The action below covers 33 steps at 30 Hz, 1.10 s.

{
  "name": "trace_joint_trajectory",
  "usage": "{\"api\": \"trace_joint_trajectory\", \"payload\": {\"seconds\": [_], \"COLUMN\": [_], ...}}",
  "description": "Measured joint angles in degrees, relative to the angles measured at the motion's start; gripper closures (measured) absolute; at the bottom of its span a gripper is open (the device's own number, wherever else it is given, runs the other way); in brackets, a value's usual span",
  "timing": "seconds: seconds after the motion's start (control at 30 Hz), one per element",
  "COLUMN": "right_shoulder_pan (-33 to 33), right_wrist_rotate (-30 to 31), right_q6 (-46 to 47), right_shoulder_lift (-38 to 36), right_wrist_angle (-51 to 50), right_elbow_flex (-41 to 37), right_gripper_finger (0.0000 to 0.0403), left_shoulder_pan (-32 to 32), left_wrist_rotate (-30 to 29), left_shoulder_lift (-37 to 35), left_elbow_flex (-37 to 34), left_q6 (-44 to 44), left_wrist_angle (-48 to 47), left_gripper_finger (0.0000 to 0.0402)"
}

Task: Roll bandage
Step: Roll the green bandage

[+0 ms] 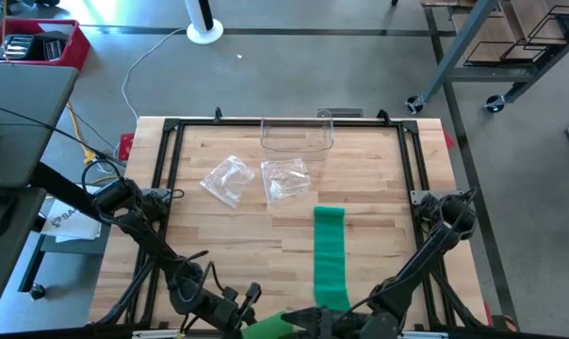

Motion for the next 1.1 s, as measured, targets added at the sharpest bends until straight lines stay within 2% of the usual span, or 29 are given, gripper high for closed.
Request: {"api": "trace_joint_trajectory", "payload": {"seconds": [0.2,0.37,0.6,0.7,0.87,0.97,1.1], "right_shoulder_pan": [-0.04,0.18,0.61,0.59,-0.6,-2.36,-5.35], "right_wrist_rotate": [1.52,3.74,6.92,7.14,5.83,4.51,-0.13], "right_q6": [-0.05,-2.75,-2.76,0.16,11.68,23.56,41.79], "right_shoulder_lift": [0.06,0.08,0.08,0.06,0.04,0.04,0.02], "right_wrist_angle": [-0.17,-0.27,-0.51,-2.01,-10.16,-19.04,-28.1], "right_elbow_flex": [-0.02,-0.07,-0.09,-0.09,-0.09,-0.09,-2.47], "right_gripper_finger": [0.0403,0.0403,0.0403,0.0403,0.0403,0.0403,0.0403], "left_shoulder_pan": [-0.12,-0.82,-4.7,-6.64,-9.03,-9.84,-10.33], "left_wrist_rotate": [0.32,-1.18,-13.46,-18.49,-23.73,-25.92,-29.2], "left_shoulder_lift": [-0.15,-2.94,-9.13,-11.04,-12.33,-12.31,-12.31], "left_elbow_flex": [0.02,0.06,0.09,0.11,0.11,0.11,0.11], "left_q6": [-2.06,-4.86,-8.33,-12.33,-21.38,-25.66,-28.32], "left_wrist_angle": [-2.84,-13.64,-31.0,-40.01,-52.25,-56.86,-60.03], "left_gripper_finger": [0.0288,0.0262,0.0259,0.0259,0.0259,0.0259,0.0259]}}
